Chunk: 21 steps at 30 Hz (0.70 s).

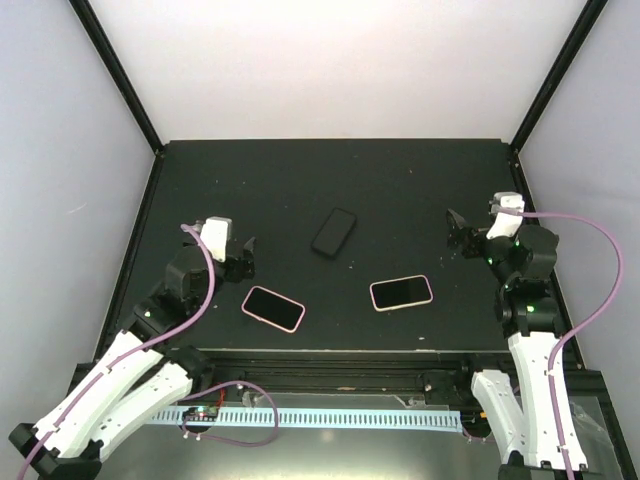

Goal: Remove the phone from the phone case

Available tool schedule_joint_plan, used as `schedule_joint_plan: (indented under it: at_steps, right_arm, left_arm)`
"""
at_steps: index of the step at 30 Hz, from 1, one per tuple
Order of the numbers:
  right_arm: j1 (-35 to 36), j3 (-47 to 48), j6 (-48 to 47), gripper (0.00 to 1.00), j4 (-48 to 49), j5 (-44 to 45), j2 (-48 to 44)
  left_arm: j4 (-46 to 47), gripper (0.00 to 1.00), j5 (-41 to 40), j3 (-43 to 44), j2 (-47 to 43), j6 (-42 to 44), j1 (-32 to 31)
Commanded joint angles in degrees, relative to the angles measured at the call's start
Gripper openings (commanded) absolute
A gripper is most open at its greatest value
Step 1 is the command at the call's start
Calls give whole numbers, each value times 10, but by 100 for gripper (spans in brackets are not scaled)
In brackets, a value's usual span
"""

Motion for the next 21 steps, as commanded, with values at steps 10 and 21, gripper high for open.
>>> schedule_joint_plan:
  at_steps: [10, 21]
  right_arm:
    - [8, 2, -274, 97, -121, -199, 26]
    - [37, 146, -477, 73, -409, -238, 249]
  left_arm:
    - [-70, 99, 184, 50, 147, -12, -88]
    - [44, 99, 303, 1, 270, -130, -201]
